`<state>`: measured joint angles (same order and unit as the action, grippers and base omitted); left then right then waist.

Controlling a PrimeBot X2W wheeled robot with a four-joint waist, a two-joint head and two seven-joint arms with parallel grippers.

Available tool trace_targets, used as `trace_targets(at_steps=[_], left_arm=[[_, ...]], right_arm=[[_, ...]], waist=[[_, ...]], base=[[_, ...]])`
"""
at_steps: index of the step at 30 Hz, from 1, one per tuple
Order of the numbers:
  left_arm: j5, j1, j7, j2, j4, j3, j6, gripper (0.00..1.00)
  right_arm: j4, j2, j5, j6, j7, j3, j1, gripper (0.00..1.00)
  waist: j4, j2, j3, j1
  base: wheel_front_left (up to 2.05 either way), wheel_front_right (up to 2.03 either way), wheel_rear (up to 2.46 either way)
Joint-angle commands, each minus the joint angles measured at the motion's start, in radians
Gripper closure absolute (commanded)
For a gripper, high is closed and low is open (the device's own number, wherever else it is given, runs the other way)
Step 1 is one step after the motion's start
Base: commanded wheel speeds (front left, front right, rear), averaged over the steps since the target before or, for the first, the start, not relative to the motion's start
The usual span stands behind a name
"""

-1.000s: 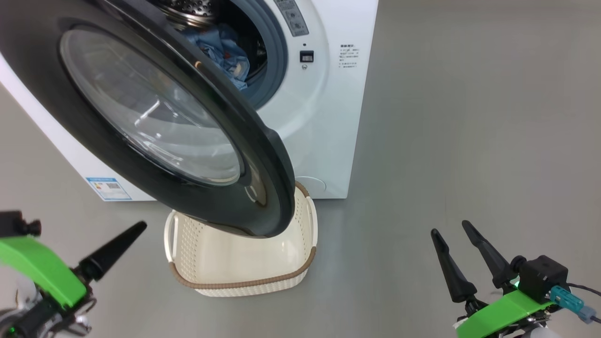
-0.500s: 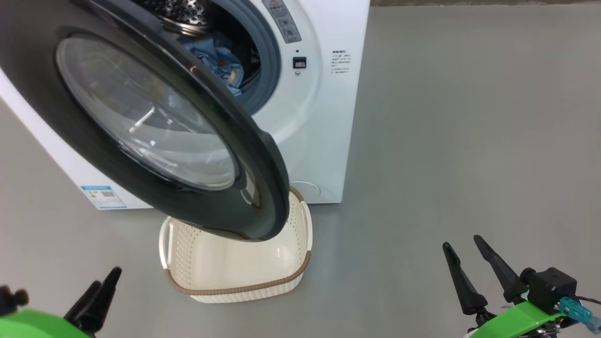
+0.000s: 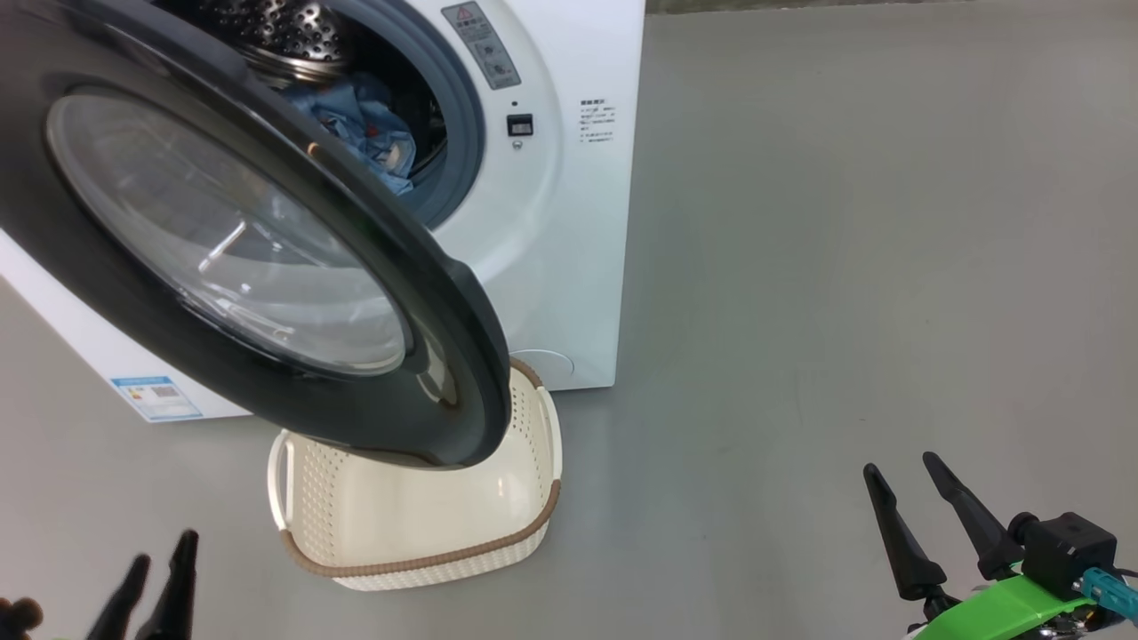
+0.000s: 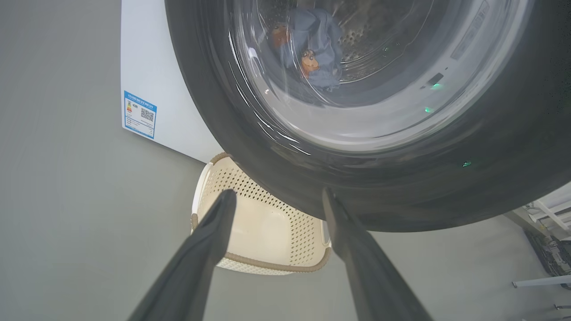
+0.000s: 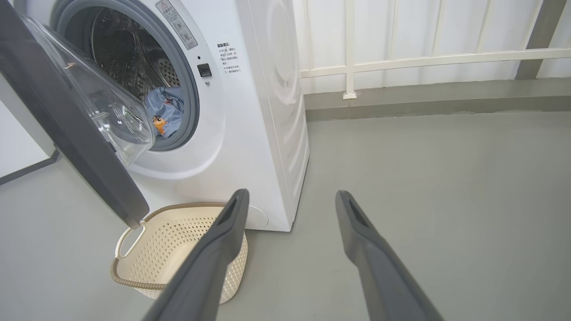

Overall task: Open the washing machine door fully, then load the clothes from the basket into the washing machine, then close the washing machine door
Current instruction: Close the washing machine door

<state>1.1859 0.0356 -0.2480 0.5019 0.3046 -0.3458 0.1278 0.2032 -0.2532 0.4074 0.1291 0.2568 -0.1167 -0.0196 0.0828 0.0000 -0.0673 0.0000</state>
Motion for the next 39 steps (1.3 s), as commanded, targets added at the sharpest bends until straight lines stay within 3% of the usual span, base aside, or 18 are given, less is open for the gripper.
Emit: trace_targets(at_steps=[1,7,17,30,39], left_arm=[[-0.053,0.032,-0.013,0.015,-0.011,0.080,0.003,0.00],[-0.265,0.005,-0.013,-0.080,-0.047,0.210,0.003,0.00],[-0.604,-0.033,-0.014,-0.175,-0.115,0.304,0.003,0.00],[-0.775,-0.061,-0.014,-0.286,-0.146,0.405,0.003,0.00],[-0.797,-0.054,-0.014,-0.298,-0.125,0.403,0.003,0.00]], right_arm=[[-0.022,-0.019,0.004,0.002,0.005,-0.012,-0.003,0.00],[-0.023,-0.016,0.003,0.002,0.005,-0.005,-0.002,0.00],[-0.030,-0.016,0.003,0.002,0.005,0.011,-0.007,0.00],[-0.033,0.000,-0.003,0.002,0.005,0.024,-0.007,0.00],[-0.033,0.000,-0.006,0.002,0.005,0.027,-0.007,0.00]], waist=[[0.007,0.0000,0.002,0.0000],[0.025,0.0000,0.007,0.0000],[0.038,0.0000,0.000,0.0000],[0.043,0.0000,-0.008,0.0000],[0.037,0.0000,-0.008,0.0000]], base=[[0.00,0.00,0.00],[0.00,0.00,0.00],[0.00,0.00,0.00],[0.00,0.00,0.00],[0.00,0.00,0.00]])
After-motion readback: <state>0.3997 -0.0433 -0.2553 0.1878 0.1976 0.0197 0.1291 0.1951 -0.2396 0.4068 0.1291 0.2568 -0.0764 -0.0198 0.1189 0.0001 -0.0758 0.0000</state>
